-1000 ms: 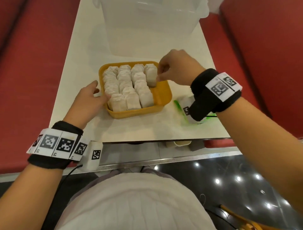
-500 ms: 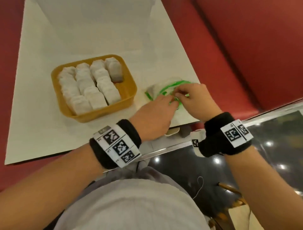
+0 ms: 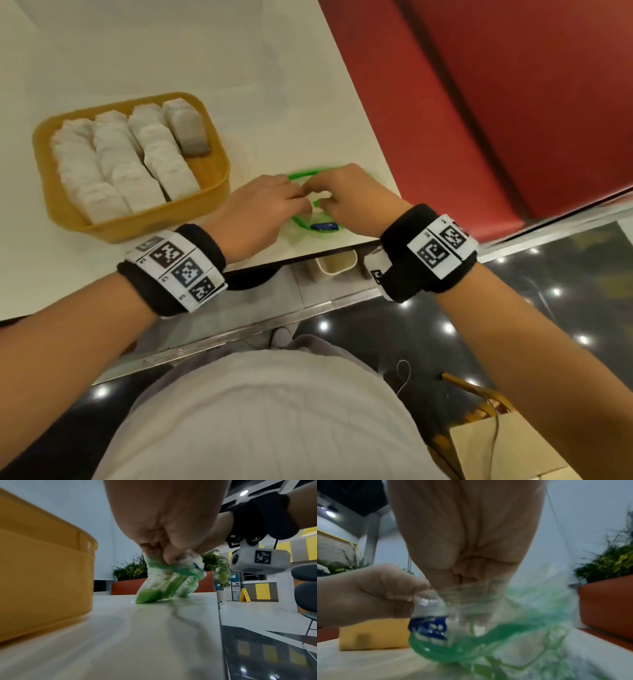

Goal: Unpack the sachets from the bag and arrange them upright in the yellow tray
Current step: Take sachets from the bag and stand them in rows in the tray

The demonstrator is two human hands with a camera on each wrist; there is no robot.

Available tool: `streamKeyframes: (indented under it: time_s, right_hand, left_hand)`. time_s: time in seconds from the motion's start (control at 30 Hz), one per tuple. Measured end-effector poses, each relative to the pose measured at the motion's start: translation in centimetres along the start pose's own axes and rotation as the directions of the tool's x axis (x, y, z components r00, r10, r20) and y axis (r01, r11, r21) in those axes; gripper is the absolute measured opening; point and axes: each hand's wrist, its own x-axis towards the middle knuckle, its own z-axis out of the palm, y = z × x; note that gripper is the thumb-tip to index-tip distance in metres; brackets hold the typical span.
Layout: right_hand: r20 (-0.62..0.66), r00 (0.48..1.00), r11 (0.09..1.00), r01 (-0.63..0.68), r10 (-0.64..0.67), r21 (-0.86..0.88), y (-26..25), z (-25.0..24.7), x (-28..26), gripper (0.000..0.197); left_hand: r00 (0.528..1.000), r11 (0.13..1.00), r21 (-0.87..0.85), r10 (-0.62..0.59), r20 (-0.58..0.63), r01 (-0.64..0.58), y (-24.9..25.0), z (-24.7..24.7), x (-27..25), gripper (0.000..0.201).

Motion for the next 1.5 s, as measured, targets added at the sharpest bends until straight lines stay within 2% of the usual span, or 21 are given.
streamKeyframes:
  time_s: [0.1, 0.2, 0.27, 0.33, 0.43, 0.5, 0.57, 0.63, 0.7, 0.77, 0.83, 0.9, 1.0, 1.07, 1.1, 1.17, 1.23, 1.3, 1.37, 1.43, 1.5]
  right_hand:
    - [0.141, 0.985, 0.994, 0.087, -0.096, 0.067, -0.6, 0.8, 1.4, 0.035]
    - [0.201, 0.973, 0.990, 0.129, -0.117, -0.051, -0.7, 2.0, 2.5, 0.038]
    - [0.159, 0.978, 0.971, 0.164, -0.137, -0.172, -0.7, 2.7, 2.9, 0.041]
    - [0.106, 0.988, 0.962, 0.134, -0.111, -0.239, -0.7, 3.0, 3.2, 0.040]
    - [0.055, 0.995, 0.957, 0.096, -0.084, -0.274, -0.8, 2.7, 3.3, 0.026]
    - [0.030, 0.995, 0.970, 0.102, -0.098, -0.220, -0.7, 2.2, 3.2, 0.011]
    - [0.027, 0.996, 0.985, 0.086, -0.083, -0.151, -0.5, 1.8, 2.7, 0.020]
    - [0.000, 0.998, 0.995, 0.067, -0.068, -0.069, -0.1, 1.4, 2.2, 0.020]
    - [-0.073, 0.997, 0.999, 0.036, -0.033, 0.036, 0.4, 0.9, 1.6, 0.020]
    - [-0.189, 0.982, 0.981, 0.012, 0.025, 0.193, 1.0, 0.4, 1.0, 0.030]
    - [-0.295, 0.951, 0.936, 0.014, 0.096, 0.351, 1.6, 0.2, 0.3, 0.019]
    - [-0.338, 0.918, 0.827, 0.019, 0.208, 0.562, 2.0, 0.1, -0.4, 0.008]
    - [-0.263, 0.905, 0.580, 0.023, 0.334, 0.814, 2.6, 0.1, -1.4, 0.018]
    - [-0.191, 0.918, 0.435, 0.023, 0.348, 0.900, 2.6, -0.2, -2.1, 0.016]
    - [-0.161, 0.926, 0.373, 0.024, 0.341, 0.928, 2.6, -0.3, -2.4, 0.015]
    - [-0.125, 0.941, 0.302, 0.026, 0.314, 0.953, 2.6, -0.6, -2.8, 0.015]
    - [-0.110, 0.956, 0.292, 0.027, 0.273, 0.956, 2.4, -0.9, -3.0, 0.021]
    - [-0.115, 0.969, 0.308, 0.043, 0.220, 0.950, 1.9, -1.4, -3.1, 0.027]
    - [-0.137, 0.974, 0.298, 0.078, 0.181, 0.951, 1.5, -2.0, -3.2, 0.028]
    - [-0.167, 0.970, 0.274, 0.114, 0.177, 0.955, 1.0, -2.5, -3.4, 0.027]
    - [-0.204, 0.960, 0.299, 0.141, 0.191, 0.944, 0.7, -2.7, -3.5, 0.022]
  left_hand:
    - [0.999, 0.998, -0.055, 0.025, -0.022, -0.026, -0.1, 0.0, -0.4, 0.036]
    - [0.999, 0.996, -0.090, 0.014, -0.038, -0.017, -0.1, -0.2, -0.9, 0.038]
    - [0.998, 0.994, -0.108, -0.002, -0.064, -0.005, 0.0, -0.4, -1.1, 0.038]
    - [0.997, 0.993, -0.118, -0.001, -0.075, -0.008, 0.2, -0.6, -1.2, 0.038]
    - [0.998, 0.994, -0.104, 0.005, -0.062, -0.011, 0.8, -0.9, -1.3, 0.039]
    - [0.998, 0.995, -0.099, -0.005, -0.060, -0.001, 1.0, -1.3, -1.2, 0.041]
    - [0.998, 0.996, -0.084, -0.014, -0.057, 0.009, 0.9, -1.6, -1.1, 0.042]
    - [0.998, 0.998, -0.058, -0.026, -0.053, 0.022, 0.7, -1.7, -1.0, 0.042]
    - [0.998, 0.998, -0.050, -0.038, -0.052, 0.036, 0.8, -1.6, -1.0, 0.040]
    - [0.997, 0.997, -0.057, -0.053, -0.054, 0.050, 1.1, -1.5, -0.9, 0.040]
    - [0.995, 0.996, -0.062, -0.072, -0.065, 0.068, 1.3, -1.2, -0.7, 0.041]
    - [0.990, 0.993, -0.061, -0.104, -0.091, 0.099, 1.3, -0.8, -0.6, 0.038]
    - [0.973, 0.982, -0.104, -0.171, -0.152, 0.156, 1.7, -0.5, -0.4, 0.032]
    - [0.942, 0.958, -0.195, -0.253, -0.219, 0.212, 2.3, -0.6, -0.3, 0.024]
    - [0.911, 0.932, -0.267, -0.317, -0.265, 0.246, 2.6, -0.8, -0.1, 0.020]
    - [0.808, 0.832, -0.465, -0.483, -0.337, 0.303, 3.5, -1.4, 0.4, 0.022]
    - [0.723, 0.668, -0.664, -0.634, -0.273, 0.336, 4.2, -2.3, 1.3, 0.036]
    - [0.711, 0.489, -0.796, -0.695, -0.108, 0.357, 4.8, -3.3, 2.4, 0.055]
    - [0.733, 0.395, -0.832, -0.680, 0.021, 0.391, 5.0, -4.1, 3.2, 0.067]
    - [0.740, 0.364, -0.828, -0.667, 0.087, 0.425, 5.2, -4.6, 3.6, 0.062]
    - [0.730, 0.290, -0.862, -0.672, 0.127, 0.417, 5.5, -4.7, 3.7, 0.045]
